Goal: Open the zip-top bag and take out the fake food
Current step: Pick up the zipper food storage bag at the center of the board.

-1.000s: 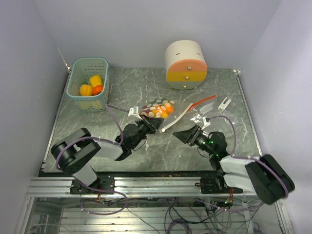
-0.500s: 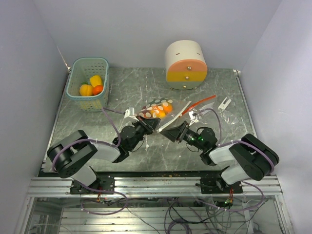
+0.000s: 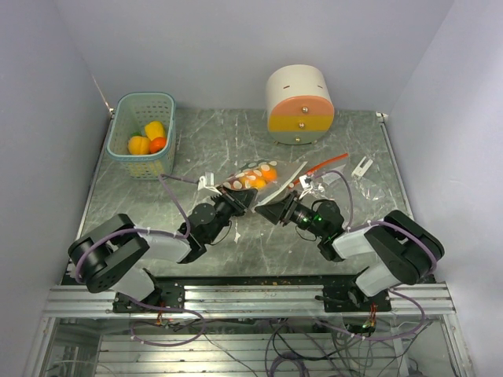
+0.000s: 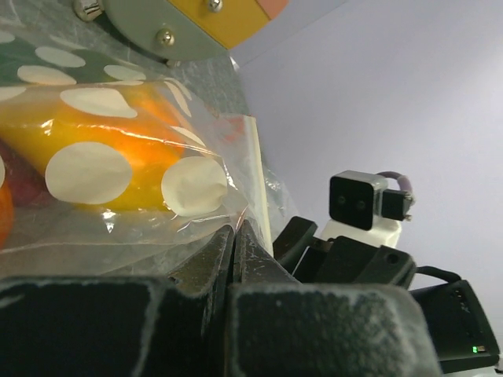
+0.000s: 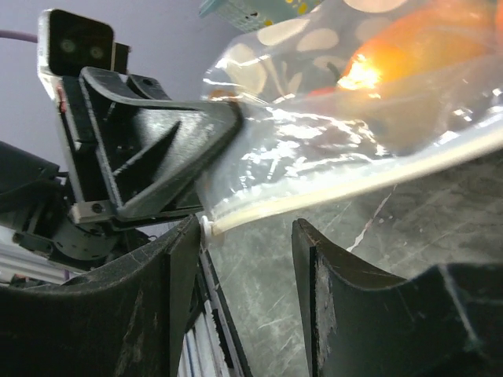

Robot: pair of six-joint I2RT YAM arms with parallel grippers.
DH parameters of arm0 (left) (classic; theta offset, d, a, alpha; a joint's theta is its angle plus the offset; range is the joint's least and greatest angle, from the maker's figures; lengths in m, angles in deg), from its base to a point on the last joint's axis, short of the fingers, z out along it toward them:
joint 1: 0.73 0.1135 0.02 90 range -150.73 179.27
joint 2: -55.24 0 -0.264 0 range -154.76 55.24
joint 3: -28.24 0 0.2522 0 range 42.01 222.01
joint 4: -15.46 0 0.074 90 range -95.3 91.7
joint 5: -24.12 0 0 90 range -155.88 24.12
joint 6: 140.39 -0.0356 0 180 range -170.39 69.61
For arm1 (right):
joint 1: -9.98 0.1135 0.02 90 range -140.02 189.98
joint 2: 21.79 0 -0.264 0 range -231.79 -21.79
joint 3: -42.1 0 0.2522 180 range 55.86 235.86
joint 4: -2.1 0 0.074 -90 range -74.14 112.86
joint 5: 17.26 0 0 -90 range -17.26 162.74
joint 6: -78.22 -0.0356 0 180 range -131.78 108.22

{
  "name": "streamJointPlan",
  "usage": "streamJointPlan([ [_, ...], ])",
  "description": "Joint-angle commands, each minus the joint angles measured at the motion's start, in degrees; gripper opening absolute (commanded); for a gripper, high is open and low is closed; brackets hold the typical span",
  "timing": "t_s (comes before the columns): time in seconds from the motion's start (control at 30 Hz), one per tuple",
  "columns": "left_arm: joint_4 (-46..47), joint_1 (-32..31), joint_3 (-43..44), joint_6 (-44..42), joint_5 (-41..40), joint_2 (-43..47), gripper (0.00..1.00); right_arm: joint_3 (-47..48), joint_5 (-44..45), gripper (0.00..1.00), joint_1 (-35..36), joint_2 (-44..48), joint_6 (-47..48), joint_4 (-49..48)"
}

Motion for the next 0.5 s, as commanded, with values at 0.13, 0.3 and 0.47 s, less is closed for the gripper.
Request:
streamJointPlan([
  [0.13, 0.56, -0.39, 0.33, -1.28, -1.29, 1.59, 0.07, 1.58, -1.12, 0.47, 0.39, -2.69, 0.98, -2.94],
  [0.3, 0.29, -0.34, 0.47, -0.70, -0.56, 0.92, 0.07, 1.36, -1.43, 0.40, 0.37, -1.84, 2.10, -2.85],
  [0.47, 2.59, -0.35, 0.63, -0.08, 0.07, -0.90, 0.07, 2.07, -2.58, 0.34, 0.38, -0.64, 3.92, -1.66],
])
